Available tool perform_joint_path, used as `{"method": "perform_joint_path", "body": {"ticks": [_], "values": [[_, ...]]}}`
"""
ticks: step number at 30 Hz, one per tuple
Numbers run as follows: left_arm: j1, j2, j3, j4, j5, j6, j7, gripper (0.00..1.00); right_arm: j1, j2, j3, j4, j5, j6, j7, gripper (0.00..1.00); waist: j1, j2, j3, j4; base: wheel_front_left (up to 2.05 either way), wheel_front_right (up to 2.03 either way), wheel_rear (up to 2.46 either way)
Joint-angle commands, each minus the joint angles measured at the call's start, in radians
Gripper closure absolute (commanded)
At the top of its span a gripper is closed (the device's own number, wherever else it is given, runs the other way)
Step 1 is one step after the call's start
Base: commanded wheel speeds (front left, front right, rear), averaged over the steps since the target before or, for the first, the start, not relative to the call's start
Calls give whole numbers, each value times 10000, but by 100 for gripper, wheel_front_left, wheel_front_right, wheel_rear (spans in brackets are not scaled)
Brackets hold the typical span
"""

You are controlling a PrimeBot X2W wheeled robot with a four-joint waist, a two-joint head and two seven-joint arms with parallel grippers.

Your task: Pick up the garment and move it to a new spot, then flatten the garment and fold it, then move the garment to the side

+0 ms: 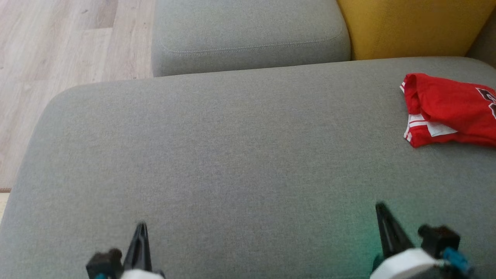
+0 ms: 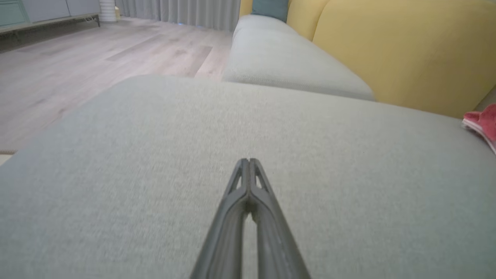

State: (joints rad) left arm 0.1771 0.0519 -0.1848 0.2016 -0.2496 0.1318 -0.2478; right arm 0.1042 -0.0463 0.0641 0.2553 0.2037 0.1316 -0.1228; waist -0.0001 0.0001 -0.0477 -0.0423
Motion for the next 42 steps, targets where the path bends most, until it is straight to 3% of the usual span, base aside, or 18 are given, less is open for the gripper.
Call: {"method": "perform_joint_path", "body": {"ticks": [1,42], "values": [[23,0,0,38,-3,-1,2,100,25,0,0,45,3,0,0,100,1,-1,0,0,0,0,0],[-906,204,689,165,-4701,-861,953,100,-659,-197,-329,-23,4821,-3,569,100,1,-1,167,139,0,0,0]]}}
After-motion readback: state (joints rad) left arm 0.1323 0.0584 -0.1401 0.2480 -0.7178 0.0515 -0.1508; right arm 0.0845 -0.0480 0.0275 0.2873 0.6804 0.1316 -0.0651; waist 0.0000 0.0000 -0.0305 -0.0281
